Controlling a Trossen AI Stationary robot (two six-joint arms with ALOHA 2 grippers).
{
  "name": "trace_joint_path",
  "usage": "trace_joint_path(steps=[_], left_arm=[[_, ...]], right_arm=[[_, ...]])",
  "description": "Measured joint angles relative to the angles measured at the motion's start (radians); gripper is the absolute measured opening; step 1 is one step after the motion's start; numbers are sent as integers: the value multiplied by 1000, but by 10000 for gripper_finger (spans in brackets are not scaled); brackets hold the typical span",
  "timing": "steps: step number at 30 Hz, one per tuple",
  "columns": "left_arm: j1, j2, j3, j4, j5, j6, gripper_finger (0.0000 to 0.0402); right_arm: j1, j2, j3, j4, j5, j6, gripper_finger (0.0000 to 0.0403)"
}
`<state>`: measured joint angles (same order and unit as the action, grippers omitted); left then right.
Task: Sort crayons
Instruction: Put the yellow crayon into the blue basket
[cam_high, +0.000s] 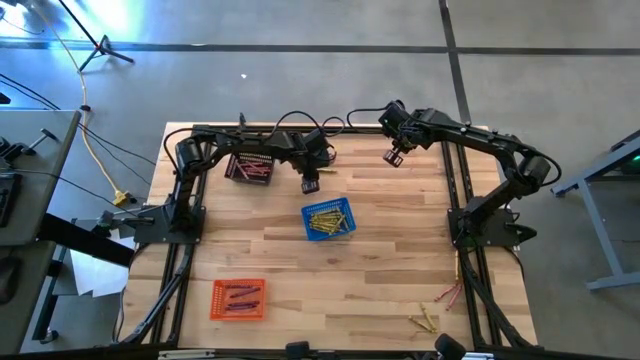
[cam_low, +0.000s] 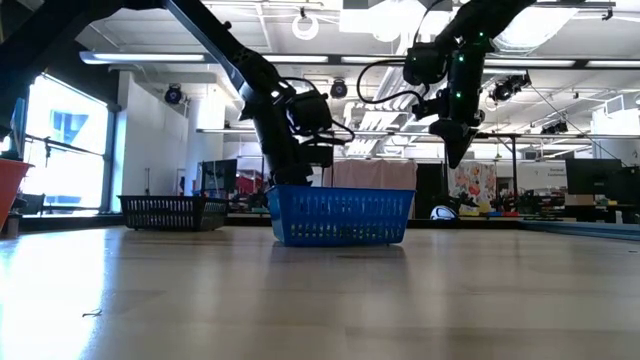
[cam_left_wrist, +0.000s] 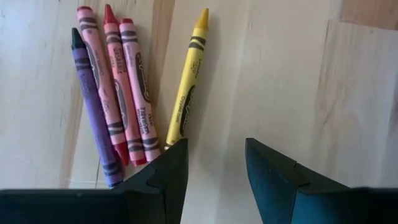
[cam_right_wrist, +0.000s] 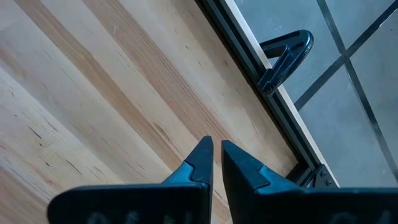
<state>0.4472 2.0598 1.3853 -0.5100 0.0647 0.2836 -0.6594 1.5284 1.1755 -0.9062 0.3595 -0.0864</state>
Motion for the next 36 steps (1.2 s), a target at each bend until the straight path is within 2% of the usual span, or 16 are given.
trace_joint_path(steps=[14,27,36], left_arm=[[5,-12,0,-14,-13,47,145],[7,-12,0,-16,-51,187,145],[17,6,0,-15,-49,208,145]], right_arm=[[0,0,0,0,0,0,16],[0,0,0,0,0,0,16],[0,0,0,0,0,0,16]])
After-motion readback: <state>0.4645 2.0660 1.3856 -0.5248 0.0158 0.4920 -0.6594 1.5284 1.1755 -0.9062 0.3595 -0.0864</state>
